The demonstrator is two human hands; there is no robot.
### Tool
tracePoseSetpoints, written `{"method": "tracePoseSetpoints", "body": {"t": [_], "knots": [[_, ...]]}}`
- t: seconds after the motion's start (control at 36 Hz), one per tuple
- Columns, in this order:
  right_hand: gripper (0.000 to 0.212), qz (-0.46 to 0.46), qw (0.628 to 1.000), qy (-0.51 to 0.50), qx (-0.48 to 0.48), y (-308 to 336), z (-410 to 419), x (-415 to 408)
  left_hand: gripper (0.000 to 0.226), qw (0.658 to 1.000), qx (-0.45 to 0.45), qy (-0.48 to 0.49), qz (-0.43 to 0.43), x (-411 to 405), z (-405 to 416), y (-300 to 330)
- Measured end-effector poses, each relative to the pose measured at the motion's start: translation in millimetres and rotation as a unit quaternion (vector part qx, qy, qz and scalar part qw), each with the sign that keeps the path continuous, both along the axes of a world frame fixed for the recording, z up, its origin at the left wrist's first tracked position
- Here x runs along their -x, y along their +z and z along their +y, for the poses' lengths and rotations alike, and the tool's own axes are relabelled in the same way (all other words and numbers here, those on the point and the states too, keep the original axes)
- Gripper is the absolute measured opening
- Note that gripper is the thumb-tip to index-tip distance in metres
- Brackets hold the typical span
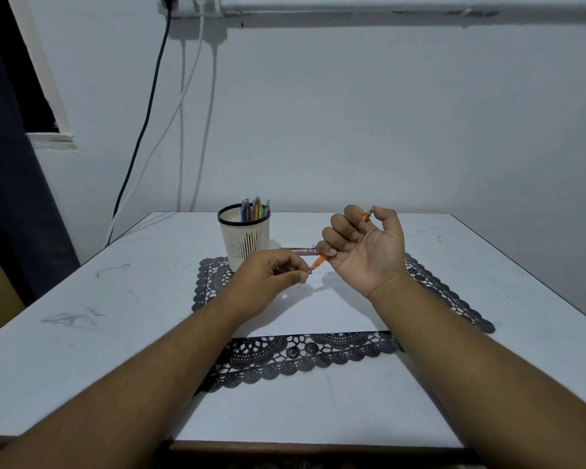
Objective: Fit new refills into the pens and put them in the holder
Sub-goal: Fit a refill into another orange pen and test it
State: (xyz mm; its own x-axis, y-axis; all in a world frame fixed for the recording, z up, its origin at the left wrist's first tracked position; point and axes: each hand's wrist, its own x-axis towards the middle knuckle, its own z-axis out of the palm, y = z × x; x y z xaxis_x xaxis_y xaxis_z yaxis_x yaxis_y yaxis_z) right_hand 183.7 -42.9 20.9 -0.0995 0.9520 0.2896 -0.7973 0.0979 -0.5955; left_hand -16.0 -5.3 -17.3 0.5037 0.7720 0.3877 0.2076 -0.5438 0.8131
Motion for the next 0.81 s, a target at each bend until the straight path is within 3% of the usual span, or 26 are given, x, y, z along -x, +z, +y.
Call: {"method": "tracePoseSetpoints", "body": {"t": [0.39, 0.56, 0.67, 0.81], "knots": [[0.048, -0.007, 0.999, -0.031, 0.029, 2.0, 2.1, 2.5, 0.011, 1.0, -0.012, 0.007, -0.009, 1.1, -3.8, 2.4], [0.035, -0.153, 0.985, -0.059, 0.06, -2.8, 5.6, 10.1, 0.009, 0.999, -0.033, 0.024, -0.022, 0.5, -6.4, 6.1], [0.033, -0.288, 0.947, -0.118, 0.075, -3.6, 3.6, 8.2, 0.014, 0.996, -0.063, 0.057, 0.012, 2.2, -3.4, 4.4], [0.026, -0.253, 0.939, -0.205, 0.107, 11.6, 8.3, -34.2, 0.012, 0.982, -0.096, 0.069, 0.145, 4.6, -1.0, 0.1]]}}
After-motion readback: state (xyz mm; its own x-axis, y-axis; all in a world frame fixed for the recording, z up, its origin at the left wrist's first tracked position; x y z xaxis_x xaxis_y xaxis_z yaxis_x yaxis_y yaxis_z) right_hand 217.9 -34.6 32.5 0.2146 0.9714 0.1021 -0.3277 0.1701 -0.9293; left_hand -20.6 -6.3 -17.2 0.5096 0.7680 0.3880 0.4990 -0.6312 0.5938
